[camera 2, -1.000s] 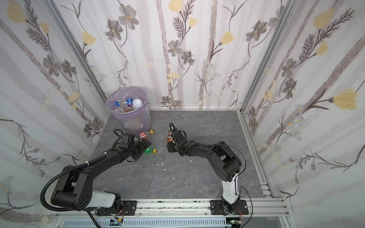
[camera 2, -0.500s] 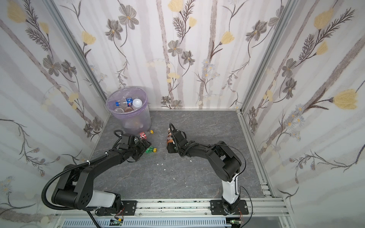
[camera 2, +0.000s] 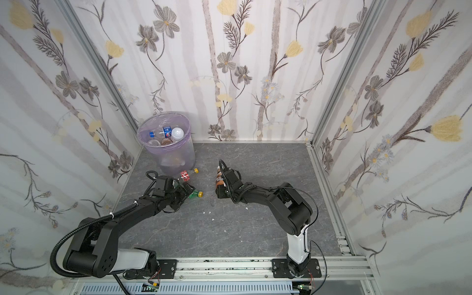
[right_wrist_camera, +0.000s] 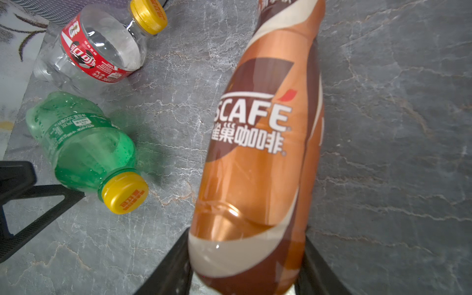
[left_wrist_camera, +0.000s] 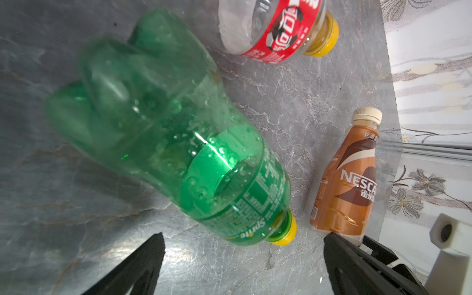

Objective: Throw the plastic bottles in the bin
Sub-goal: 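Hold the Nescafe bottle in the right gripper while the left gripper nears the green bottle, then raise the Nescafe bottle toward the left gripper while the left gripper grasps its cap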

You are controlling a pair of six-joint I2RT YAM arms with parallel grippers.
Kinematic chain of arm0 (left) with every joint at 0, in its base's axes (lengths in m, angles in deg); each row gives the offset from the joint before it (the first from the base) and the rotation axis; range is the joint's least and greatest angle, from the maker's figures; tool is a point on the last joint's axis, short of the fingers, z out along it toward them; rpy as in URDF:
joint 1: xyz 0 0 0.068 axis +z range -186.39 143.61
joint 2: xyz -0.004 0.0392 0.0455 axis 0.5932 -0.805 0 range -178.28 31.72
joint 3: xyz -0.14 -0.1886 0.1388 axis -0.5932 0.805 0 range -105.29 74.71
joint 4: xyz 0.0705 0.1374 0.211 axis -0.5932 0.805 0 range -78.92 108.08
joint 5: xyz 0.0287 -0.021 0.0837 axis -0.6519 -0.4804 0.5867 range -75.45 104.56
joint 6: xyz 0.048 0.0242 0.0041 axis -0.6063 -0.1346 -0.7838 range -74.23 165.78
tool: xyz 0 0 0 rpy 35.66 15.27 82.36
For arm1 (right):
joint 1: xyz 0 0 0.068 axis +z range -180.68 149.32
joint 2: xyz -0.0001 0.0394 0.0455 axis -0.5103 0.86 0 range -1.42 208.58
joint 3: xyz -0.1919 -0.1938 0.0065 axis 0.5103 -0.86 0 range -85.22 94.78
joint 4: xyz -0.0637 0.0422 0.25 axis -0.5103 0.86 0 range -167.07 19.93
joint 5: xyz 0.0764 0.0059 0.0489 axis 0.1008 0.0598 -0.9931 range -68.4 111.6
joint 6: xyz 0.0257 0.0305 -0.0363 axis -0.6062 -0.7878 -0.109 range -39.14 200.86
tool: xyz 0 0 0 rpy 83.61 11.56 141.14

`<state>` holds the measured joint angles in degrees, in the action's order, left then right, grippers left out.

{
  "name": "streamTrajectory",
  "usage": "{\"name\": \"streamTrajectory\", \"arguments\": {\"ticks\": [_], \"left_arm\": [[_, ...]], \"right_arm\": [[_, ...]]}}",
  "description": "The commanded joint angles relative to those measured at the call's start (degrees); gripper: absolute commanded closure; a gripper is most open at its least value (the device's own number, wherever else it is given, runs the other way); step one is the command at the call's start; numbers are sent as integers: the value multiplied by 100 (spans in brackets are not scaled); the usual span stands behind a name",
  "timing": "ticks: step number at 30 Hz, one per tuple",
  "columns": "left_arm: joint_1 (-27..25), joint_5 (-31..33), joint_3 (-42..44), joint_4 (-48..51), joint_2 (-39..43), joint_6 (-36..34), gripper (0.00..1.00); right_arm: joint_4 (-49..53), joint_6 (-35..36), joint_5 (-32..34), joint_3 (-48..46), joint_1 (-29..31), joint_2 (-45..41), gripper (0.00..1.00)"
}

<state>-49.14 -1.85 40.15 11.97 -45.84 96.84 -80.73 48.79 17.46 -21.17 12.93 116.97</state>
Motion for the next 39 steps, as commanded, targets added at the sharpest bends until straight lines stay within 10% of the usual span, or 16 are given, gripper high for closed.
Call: {"name": "streamTrajectory", "arguments": {"ticks": [1, 10, 20, 31, 39], "left_arm": [[-14, -197, -18, -110, 142, 36, 0], [-205, -565, -820, 359, 844, -6, 0], [-473, -1412, -3012, 360, -546, -356, 0], [-785, -1084, -3570, 360, -1094, -701, 0], [-812, -814, -3751, 360, -1220, -806, 20]], "right_arm": [[-245, 22, 45, 37, -7, -86, 45], [-393, 390, 351, -166, -2, -683, 46], [-1088, 827, 361, -702, 290, -1650, 46], [-1386, 1104, 189, -945, 646, -2168, 46], [-1496, 1164, 107, -986, 698, -2215, 46]]}}
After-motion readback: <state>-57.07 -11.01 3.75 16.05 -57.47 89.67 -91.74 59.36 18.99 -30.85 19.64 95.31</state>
